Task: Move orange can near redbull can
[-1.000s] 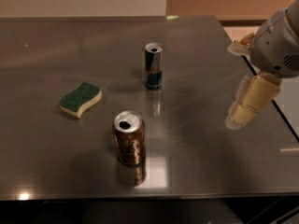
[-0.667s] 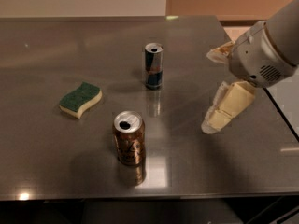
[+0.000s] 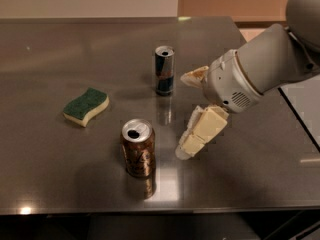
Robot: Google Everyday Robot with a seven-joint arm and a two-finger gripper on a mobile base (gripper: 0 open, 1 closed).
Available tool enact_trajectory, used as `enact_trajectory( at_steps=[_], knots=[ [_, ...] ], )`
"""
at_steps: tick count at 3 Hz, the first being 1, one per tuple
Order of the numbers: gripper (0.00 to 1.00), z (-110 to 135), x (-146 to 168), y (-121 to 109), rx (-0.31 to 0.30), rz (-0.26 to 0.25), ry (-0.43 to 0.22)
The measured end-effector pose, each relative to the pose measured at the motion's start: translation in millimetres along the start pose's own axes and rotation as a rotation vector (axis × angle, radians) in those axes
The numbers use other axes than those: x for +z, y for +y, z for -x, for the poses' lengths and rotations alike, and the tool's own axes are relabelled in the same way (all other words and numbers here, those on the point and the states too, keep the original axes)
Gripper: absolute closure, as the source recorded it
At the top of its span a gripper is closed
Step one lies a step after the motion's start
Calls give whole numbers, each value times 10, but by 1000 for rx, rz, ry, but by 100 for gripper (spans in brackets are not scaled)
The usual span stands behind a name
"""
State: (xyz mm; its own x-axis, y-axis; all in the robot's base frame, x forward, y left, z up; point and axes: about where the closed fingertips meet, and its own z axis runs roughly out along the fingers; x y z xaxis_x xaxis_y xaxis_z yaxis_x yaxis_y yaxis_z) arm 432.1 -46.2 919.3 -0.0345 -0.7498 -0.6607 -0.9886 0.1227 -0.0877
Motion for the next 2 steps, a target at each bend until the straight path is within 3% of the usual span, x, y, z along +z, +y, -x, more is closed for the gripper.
enact_trajectory(
  at_steps=[1, 2],
  knots=[
    [0, 197, 346, 150, -6, 79, -85],
    [0, 274, 485, 211, -8, 112, -119]
  ],
)
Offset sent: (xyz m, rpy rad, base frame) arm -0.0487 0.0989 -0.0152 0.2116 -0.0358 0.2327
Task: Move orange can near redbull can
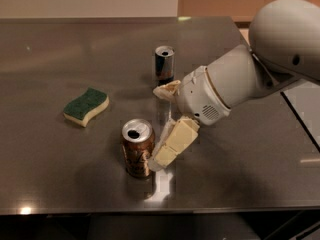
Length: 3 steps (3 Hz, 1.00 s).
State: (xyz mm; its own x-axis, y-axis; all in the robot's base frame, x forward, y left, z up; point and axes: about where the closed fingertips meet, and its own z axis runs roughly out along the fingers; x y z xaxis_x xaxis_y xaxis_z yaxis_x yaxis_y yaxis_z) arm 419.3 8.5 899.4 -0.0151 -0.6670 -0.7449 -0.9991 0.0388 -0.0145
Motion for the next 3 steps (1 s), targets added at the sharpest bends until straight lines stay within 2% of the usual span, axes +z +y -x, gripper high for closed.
enact_trajectory(
  at_steps=[1, 2, 3],
  knots=[
    [1, 162, 140, 156, -62, 16, -43],
    [23, 258, 194, 273, -113, 19, -72],
    [47, 301, 207, 330, -131, 21, -90]
  ],
)
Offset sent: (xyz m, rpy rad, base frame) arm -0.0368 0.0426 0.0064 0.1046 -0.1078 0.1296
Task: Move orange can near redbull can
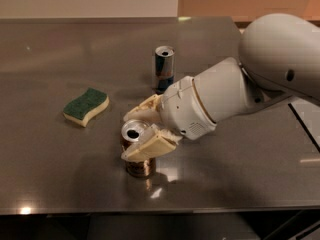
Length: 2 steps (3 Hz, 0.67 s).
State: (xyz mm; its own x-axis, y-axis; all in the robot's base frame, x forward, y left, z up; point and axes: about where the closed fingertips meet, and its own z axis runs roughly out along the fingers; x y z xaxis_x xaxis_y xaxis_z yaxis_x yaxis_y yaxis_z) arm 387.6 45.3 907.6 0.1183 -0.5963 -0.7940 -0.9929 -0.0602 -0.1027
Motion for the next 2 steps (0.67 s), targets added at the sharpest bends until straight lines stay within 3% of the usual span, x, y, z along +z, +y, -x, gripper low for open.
enact_trajectory(
  at_steps=[1, 2],
  knots=[
    [70, 1, -43, -30, 13, -10, -7],
    [93, -112, -238, -279, 82, -64, 12]
  ],
)
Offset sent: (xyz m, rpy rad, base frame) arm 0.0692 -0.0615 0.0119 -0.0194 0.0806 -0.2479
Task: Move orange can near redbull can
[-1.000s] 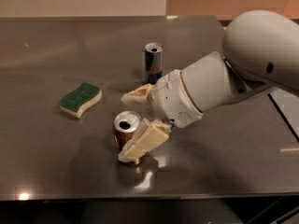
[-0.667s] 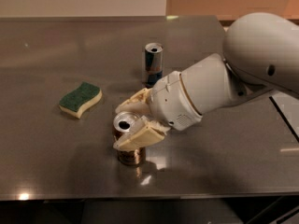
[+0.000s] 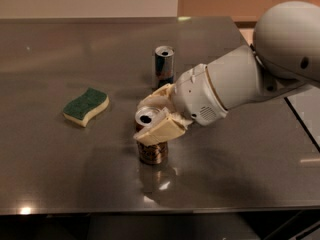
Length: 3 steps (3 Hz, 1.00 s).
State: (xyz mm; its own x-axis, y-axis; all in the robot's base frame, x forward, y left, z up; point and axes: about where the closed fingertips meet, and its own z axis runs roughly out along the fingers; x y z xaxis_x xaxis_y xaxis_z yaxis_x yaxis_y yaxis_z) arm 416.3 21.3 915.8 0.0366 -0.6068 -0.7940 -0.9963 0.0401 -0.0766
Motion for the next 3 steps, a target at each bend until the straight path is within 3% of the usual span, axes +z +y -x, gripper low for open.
enact_trajectory(
  at_steps=[1, 3],
  knots=[
    [100, -200, -200, -408, 96, -67, 17],
    [100, -548, -514, -1183, 233, -192, -14]
  ],
)
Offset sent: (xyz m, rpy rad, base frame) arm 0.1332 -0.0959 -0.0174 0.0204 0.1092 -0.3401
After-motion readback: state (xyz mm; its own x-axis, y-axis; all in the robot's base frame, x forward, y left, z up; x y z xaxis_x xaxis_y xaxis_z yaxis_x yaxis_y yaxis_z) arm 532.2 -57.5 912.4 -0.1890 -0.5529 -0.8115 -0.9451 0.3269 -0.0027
